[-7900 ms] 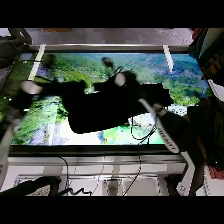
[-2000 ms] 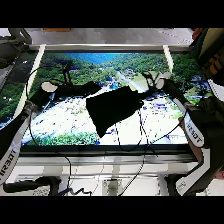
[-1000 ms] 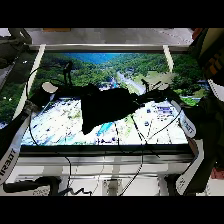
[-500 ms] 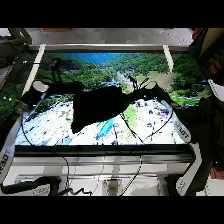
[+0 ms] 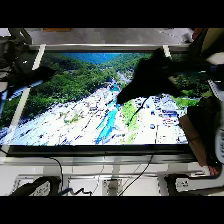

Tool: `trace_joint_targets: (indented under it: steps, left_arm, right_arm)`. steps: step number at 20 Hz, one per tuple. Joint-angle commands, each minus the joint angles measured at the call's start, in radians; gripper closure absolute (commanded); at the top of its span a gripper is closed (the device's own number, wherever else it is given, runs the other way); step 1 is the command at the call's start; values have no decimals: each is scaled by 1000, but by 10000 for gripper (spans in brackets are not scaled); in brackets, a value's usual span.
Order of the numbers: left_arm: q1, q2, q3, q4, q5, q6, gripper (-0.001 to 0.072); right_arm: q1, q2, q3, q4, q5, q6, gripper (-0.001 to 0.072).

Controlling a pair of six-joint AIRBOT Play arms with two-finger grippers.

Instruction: Fold the clothes and pants, and hang the long-sleeved shirts on hangers.

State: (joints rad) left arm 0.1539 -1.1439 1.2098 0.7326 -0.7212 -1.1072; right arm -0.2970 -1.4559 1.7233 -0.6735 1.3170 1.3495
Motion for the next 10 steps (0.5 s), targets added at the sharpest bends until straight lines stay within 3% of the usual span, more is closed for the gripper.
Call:
trace_joint_targets:
  steps: [1, 5, 10]
  left_arm:
    - [50, 53, 0, 1, -74, 0, 647]
    - [61, 56, 0, 2, -167, 0, 647]
    - [60, 56, 0, 1, -181, 0, 647]
  right_arm:
    - [-288, 209, 7, -140, 53, 87, 690]
    - [-661, 344, 7, -200, -81, 80, 692]
    - [-912, 362, 105, -188, -175, -82, 692]
